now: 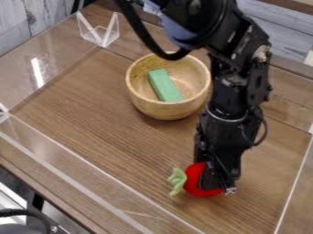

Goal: Move the red object to the left side of the table

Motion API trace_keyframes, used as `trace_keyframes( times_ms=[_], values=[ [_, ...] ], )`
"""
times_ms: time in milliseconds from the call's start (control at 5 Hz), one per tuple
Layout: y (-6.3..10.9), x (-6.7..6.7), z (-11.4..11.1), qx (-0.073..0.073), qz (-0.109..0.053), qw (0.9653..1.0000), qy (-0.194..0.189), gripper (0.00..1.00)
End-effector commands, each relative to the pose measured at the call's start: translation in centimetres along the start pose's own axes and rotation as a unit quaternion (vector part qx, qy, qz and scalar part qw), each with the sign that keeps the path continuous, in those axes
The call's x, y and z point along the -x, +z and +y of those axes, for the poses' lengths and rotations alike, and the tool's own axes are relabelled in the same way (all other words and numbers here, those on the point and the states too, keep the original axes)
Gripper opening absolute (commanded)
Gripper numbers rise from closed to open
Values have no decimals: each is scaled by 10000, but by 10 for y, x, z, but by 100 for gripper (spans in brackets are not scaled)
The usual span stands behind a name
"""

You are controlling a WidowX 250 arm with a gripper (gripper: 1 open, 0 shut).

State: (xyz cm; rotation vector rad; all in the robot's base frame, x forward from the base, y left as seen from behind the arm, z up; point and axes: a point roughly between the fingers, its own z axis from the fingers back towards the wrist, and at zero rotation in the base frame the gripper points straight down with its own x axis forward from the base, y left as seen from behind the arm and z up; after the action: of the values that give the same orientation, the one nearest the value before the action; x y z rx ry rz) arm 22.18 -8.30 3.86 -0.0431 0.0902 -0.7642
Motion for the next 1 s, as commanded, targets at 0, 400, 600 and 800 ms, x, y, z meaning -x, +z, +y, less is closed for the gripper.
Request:
trace_keyframes(
  times_ms=[0, 400, 600, 800],
  values=[
    [38, -4, 2, -343, -315, 9988, 140, 0],
    [101, 28, 38, -879, -467, 9861, 1329, 0],
    [99, 16, 36, -848, -521, 9795, 1750, 0],
    [92, 2, 29, -761, -577, 9777, 1871, 0]
  ],
)
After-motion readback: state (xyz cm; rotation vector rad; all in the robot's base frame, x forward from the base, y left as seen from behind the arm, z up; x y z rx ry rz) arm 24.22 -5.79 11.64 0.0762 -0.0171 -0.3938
